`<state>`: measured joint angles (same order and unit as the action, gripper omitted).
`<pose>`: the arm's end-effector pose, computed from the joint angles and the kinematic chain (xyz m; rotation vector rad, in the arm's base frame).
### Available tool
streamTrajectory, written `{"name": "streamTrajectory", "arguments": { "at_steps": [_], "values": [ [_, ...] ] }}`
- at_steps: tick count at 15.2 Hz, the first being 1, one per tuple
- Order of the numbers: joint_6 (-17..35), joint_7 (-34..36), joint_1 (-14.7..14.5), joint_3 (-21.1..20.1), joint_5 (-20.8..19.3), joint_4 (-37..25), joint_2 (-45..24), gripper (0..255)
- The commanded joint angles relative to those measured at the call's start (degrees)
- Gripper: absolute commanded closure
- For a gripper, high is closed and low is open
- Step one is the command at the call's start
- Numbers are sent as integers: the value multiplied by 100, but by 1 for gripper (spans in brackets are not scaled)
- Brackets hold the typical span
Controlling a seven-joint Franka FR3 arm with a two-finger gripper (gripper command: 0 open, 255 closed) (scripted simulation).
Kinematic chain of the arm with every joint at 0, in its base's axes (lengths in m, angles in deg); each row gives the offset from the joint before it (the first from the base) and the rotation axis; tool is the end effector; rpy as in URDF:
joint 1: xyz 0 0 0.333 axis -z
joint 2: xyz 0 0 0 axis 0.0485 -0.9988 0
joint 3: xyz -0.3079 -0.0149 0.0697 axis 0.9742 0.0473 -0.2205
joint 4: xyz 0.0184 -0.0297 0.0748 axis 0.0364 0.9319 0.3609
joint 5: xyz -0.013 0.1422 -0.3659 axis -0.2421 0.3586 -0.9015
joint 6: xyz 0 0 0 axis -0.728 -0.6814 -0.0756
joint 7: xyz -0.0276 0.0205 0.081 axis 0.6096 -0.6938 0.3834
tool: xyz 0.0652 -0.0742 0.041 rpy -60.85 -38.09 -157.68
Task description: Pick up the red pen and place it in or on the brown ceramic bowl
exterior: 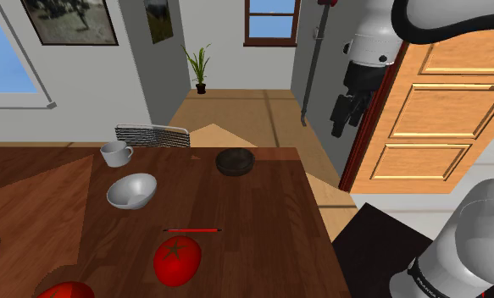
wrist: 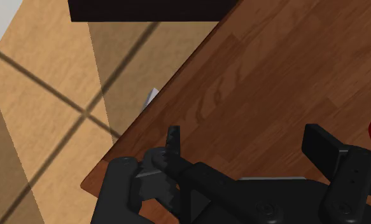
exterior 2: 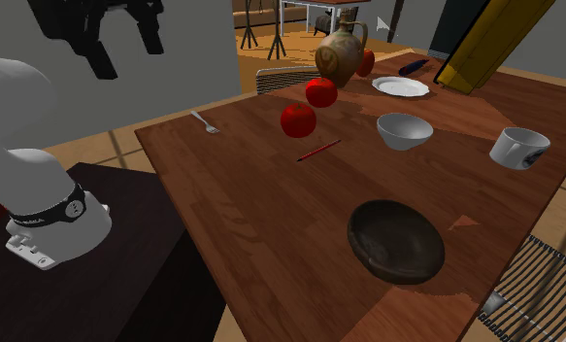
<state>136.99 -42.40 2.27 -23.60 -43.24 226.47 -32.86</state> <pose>0.3166 0.0214 0.5729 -3.1073 -0.0177 -0.0437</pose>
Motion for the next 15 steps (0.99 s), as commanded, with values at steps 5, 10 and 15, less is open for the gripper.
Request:
{"name": "streamTrajectory", "arguments": {
  "at_steps": [5,10,15],
  "values": [
    [646,-124,-189,-187,73,-69,-698,0],
    [1368,-262,-395,-431,112,-302,-1632,0],
    [1976,-364,-571,-685,68,-686,-2604,0]
  ]
}}
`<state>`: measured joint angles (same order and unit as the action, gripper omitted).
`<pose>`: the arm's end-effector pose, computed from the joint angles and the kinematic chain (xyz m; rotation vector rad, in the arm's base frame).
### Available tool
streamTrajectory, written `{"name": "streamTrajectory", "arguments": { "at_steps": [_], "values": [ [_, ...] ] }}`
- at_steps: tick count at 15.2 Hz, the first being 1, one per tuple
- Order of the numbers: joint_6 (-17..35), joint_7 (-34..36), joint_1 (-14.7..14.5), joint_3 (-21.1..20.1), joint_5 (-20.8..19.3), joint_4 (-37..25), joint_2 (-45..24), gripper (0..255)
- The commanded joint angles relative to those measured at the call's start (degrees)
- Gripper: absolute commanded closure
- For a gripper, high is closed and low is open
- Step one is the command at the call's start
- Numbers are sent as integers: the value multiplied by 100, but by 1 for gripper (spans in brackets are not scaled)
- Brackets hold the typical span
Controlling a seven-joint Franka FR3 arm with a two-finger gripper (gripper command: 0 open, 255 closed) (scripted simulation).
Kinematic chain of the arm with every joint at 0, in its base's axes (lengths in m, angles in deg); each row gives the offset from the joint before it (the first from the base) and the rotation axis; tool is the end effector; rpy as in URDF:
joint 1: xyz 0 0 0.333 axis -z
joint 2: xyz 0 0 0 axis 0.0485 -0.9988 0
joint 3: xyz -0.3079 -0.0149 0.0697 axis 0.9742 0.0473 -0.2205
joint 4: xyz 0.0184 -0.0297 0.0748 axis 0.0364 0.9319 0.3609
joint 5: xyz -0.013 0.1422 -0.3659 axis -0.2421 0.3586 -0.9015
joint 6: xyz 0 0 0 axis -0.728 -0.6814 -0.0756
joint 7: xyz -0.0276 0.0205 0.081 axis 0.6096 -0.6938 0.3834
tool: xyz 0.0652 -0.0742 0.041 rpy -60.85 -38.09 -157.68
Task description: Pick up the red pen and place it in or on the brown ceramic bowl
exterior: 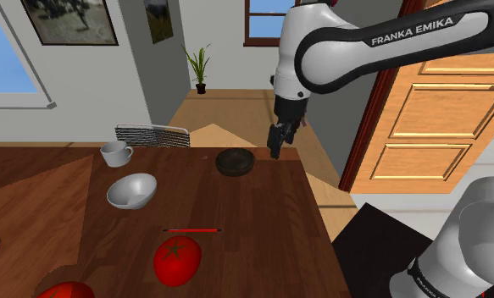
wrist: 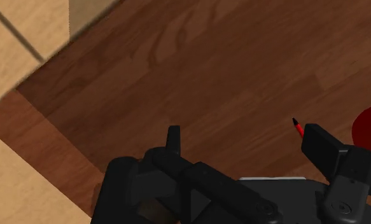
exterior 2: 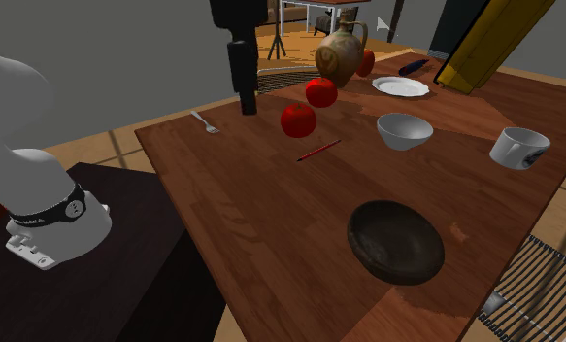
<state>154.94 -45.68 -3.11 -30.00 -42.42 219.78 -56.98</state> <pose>0.4333 0.1184 0.4945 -3.0971 -0.3939 -0.0527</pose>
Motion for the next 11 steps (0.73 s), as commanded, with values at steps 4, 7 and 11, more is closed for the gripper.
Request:
{"name": "streamTrajectory", "arguments": {
  "at_steps": [4,7,11],
  "values": [
    [574,-79,-159,-250,-128,-422,-983,0],
    [811,-86,-256,-396,-265,-781,-1579,0],
    [1048,-67,-410,-564,-514,-1329,-2379,0]
  ]
}}
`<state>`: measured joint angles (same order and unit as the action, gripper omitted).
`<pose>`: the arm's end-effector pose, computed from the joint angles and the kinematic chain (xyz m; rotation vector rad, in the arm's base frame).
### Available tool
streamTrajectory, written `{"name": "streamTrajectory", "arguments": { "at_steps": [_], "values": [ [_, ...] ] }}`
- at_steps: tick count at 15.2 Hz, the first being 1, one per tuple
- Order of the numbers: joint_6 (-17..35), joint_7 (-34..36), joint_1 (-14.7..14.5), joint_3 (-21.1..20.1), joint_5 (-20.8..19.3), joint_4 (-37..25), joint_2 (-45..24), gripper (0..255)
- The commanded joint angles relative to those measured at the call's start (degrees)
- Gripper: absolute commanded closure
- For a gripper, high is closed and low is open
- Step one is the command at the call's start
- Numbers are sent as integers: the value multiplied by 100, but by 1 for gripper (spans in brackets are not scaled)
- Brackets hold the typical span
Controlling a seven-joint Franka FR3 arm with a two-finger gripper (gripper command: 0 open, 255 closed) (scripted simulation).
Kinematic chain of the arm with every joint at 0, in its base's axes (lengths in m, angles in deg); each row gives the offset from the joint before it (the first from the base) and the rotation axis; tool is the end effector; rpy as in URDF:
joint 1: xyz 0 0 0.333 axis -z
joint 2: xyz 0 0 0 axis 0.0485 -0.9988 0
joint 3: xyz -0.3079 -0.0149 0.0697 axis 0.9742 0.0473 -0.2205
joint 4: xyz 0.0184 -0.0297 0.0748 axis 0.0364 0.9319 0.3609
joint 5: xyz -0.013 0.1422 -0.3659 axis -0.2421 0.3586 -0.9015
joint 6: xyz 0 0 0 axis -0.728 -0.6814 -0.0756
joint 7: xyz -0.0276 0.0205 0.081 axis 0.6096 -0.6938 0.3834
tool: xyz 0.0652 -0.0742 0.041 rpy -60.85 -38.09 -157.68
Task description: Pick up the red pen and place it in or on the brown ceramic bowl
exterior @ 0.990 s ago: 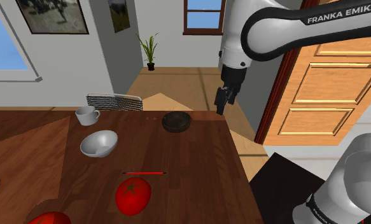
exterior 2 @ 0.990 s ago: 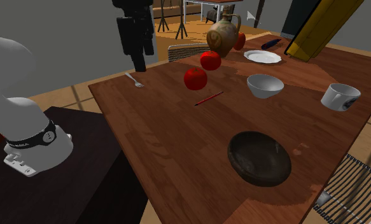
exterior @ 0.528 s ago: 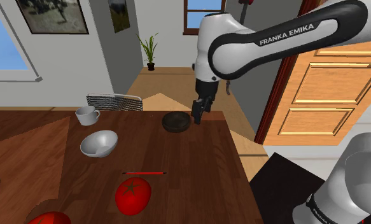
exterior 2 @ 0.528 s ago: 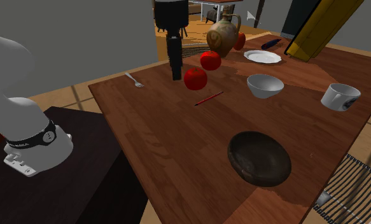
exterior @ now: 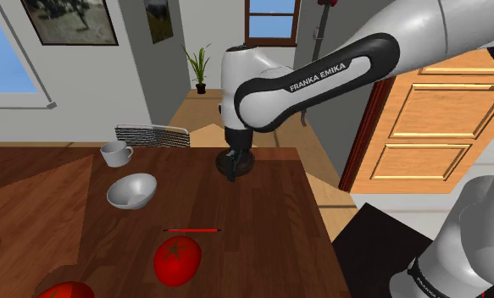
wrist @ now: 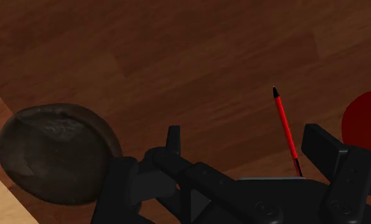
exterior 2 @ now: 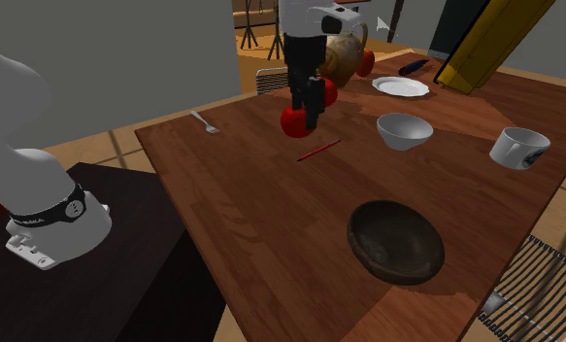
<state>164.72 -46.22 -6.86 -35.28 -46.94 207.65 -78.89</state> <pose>0.5117 0.2184 0.4201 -3.0524 -0.7121 -0.0604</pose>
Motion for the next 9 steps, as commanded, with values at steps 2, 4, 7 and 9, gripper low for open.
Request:
{"name": "streamTrajectory", "arguments": {
  "at_steps": [2,4,7,9],
  "values": [
    [154,4,-128,-104,-208,-419,-589,0],
    [214,20,-234,-161,-363,-743,-991,0],
    [260,36,-417,-221,-602,-1270,-1594,0],
    [263,36,-556,-247,-759,-1649,-1998,0]
  ]
}}
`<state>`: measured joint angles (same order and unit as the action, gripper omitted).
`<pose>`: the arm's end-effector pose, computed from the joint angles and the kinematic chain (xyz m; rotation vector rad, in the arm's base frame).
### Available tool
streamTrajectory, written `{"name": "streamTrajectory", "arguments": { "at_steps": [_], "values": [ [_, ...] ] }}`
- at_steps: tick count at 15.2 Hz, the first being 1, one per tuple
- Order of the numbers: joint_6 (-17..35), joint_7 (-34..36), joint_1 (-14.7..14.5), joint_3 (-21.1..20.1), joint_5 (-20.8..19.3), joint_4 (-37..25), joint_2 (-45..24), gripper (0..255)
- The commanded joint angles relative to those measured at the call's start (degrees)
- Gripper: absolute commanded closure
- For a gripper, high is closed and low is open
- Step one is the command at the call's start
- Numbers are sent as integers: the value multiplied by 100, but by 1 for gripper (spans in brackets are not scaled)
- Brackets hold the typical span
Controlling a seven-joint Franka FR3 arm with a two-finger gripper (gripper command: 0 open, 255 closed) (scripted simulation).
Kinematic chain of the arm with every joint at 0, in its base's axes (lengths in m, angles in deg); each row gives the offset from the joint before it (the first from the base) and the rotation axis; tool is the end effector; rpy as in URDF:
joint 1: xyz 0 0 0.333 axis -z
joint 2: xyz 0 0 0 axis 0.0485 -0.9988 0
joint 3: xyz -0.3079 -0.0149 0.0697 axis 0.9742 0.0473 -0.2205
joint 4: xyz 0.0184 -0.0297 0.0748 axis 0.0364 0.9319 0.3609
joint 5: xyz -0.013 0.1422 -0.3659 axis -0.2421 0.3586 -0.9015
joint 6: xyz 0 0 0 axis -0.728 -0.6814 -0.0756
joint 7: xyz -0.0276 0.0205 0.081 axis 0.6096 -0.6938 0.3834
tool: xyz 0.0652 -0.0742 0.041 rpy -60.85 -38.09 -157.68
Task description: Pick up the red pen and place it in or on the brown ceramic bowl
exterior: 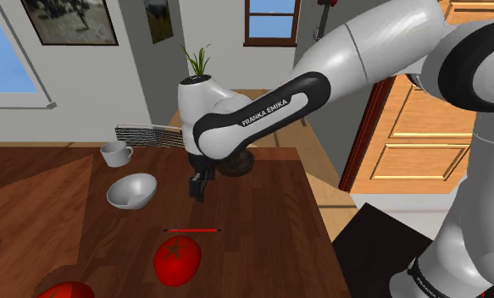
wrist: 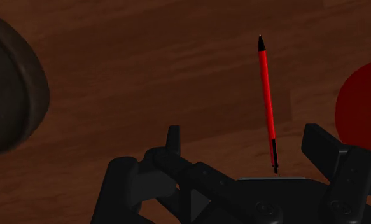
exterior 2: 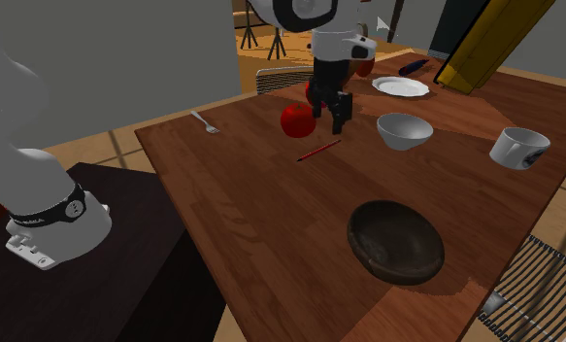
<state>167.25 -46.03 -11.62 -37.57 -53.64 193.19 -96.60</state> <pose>0.5598 0.3071 0.3622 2.9844 0.9683 0.0669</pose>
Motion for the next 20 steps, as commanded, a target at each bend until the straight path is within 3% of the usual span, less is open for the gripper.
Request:
{"name": "streamTrajectory", "arguments": {
  "at_steps": [1,11,20],
  "values": [
    [4,12,-155,-26,-166,-402,-429,0],
    [-381,-233,-1029,-35,-790,-2820,-2543,0],
    [-33,-196,-1064,37,-866,-2813,-2885,0]
  ]
}}
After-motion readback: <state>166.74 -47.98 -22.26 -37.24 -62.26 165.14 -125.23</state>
